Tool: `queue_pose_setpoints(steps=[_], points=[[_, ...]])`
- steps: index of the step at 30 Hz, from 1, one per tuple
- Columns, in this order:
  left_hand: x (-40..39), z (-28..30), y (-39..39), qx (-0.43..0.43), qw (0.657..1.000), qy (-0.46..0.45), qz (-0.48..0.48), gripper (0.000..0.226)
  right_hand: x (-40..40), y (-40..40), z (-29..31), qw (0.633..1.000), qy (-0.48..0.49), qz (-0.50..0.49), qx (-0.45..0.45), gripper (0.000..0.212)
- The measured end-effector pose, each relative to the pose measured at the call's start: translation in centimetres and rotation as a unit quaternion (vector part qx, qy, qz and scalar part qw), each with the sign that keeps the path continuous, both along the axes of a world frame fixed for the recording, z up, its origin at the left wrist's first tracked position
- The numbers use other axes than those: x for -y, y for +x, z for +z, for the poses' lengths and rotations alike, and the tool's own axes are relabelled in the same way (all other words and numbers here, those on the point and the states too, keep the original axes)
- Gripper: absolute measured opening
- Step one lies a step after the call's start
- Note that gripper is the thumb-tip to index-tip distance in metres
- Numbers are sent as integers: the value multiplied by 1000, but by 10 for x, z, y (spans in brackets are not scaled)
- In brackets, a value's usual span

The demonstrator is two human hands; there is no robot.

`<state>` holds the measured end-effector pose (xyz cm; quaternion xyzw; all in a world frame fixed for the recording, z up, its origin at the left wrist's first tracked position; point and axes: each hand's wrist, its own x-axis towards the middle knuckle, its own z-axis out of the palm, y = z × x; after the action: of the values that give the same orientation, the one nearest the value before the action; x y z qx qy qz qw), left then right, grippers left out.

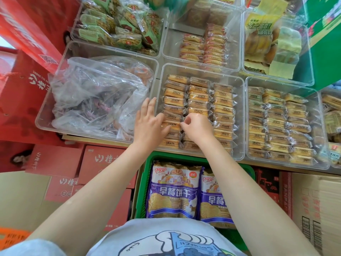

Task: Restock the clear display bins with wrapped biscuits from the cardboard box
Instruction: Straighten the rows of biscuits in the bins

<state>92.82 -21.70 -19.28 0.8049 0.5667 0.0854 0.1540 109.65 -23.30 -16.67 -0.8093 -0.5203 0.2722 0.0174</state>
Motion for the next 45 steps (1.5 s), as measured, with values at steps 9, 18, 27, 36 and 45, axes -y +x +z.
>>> queue_pose_setpoints(steps=[9,18,27,36,45], points=[[-17,-7,9,-41,997,37,-60,28,-14,-1,-3,996,8,51,67,20],[-14,-16,8,-27,998,43,-43,34,-22,-5,-3,1000,19,-19,11,12],[-15,-14,7,-43,997,34,-58,27,-17,-1,-5,999,30,-19,7,9],[-11,-13,5,-50,996,44,-60,27,-18,6,-4,998,49,-21,-33,10],[-9,-5,10,-133,981,3,-139,55,-42,13,0,999,8,32,16,26]])
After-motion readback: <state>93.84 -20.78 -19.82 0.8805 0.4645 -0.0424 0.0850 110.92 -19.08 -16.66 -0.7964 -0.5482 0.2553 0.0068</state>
